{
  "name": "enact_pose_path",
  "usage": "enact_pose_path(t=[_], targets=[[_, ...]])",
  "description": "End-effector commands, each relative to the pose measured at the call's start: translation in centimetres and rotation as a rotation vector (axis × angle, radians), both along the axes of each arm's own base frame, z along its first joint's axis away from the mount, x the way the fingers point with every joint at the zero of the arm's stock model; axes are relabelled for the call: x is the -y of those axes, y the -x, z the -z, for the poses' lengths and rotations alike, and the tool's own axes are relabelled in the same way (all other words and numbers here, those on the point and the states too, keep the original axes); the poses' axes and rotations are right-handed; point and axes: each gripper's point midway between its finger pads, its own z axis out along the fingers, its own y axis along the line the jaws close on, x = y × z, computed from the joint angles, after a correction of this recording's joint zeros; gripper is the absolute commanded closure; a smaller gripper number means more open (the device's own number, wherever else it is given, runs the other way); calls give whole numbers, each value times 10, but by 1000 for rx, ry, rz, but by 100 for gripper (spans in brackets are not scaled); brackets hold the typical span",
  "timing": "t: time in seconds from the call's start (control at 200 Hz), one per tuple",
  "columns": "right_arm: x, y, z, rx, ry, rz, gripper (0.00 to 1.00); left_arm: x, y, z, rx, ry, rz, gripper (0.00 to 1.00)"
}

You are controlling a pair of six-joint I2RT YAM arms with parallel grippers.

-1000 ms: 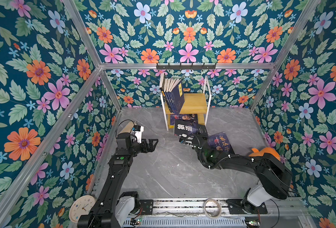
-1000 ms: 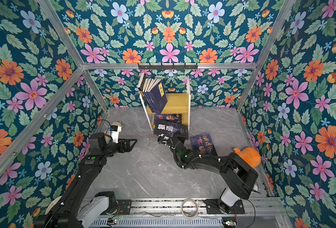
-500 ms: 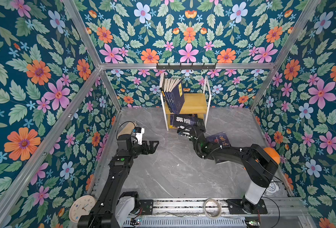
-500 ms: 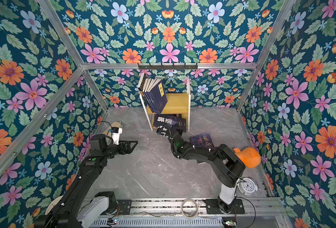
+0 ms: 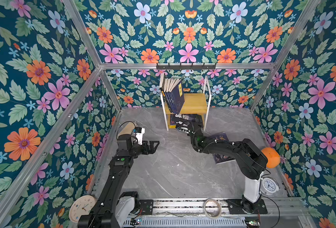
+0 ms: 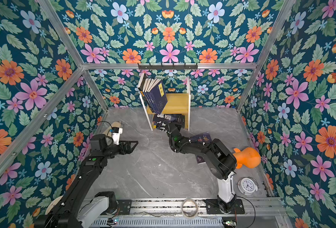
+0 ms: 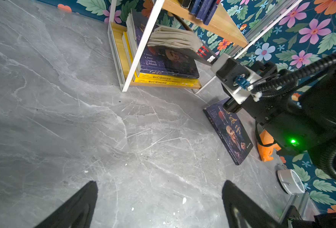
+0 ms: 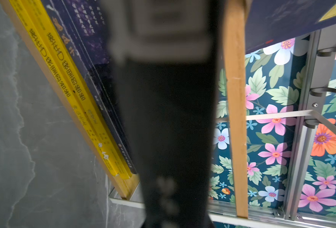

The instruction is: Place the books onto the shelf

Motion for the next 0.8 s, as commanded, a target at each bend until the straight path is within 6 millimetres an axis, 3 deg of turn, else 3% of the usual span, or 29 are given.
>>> enact_pose_path(t=[0.0, 0.13, 0.42, 0.795], targets=[[-7, -3, -4, 29, -44, -18, 100, 1, -2, -5, 24, 3, 8, 0], [-6, 0, 17, -15, -12, -29, 100, 2, -1, -3, 21, 2, 9, 0], [-10, 4, 38, -125, 15, -67, 100, 4, 0, -6, 25, 9, 17, 0], [-11, -31, 33, -164, 18, -62, 100, 4, 0, -5, 32, -13, 19, 0]])
